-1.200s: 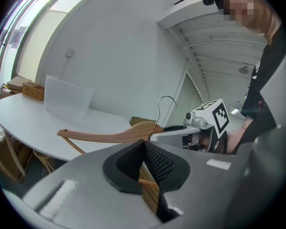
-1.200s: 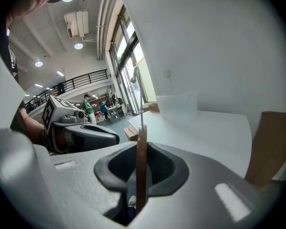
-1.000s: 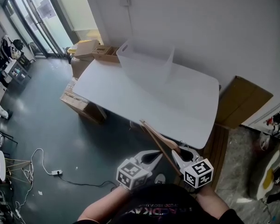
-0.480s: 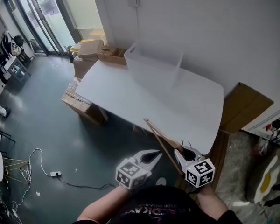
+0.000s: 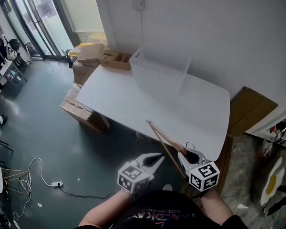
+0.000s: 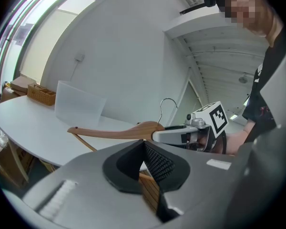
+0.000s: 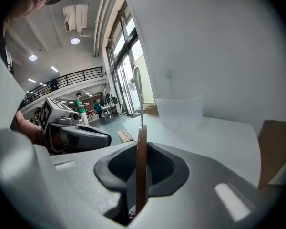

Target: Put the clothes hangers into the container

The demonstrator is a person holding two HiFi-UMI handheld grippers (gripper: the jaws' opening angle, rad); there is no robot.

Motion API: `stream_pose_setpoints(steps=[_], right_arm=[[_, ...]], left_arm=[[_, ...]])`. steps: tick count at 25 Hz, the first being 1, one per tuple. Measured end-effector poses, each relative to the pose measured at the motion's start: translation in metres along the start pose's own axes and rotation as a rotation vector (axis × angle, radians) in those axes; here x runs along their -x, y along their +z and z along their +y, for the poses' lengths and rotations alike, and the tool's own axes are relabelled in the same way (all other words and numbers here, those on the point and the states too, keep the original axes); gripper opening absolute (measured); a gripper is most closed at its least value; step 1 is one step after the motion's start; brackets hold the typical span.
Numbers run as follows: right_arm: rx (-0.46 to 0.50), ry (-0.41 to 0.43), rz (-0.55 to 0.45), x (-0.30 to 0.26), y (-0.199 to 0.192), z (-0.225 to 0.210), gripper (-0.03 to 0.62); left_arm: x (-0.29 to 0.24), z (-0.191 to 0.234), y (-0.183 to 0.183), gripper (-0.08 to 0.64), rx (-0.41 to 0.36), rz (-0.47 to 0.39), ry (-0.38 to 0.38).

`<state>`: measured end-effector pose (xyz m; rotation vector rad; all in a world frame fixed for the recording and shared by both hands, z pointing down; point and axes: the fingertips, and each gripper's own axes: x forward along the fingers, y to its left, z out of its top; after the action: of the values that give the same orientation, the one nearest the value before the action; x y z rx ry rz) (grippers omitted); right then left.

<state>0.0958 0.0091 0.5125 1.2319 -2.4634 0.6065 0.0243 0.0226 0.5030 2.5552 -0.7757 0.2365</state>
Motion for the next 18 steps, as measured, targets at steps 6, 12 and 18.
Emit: stream_pose_setpoints(steps=[6,12,18], right_arm=[[0.01,-0.021,-0.004,-0.024,0.011,0.01,0.058],[0.027,-0.041,-0.012,-0.044,0.028,0.023,0.058],[0.064,-0.065,-0.037,-0.062,0.049,0.03,0.058]], left_arm=[[0.011,0.029,0.005,0.006,0.005,-0.004,-0.014],[0.023,0.053,0.022,0.006,-0.002,-0.026,-0.031],[0.031,0.074,0.037,0.006,-0.023,-0.042,-0.05]])
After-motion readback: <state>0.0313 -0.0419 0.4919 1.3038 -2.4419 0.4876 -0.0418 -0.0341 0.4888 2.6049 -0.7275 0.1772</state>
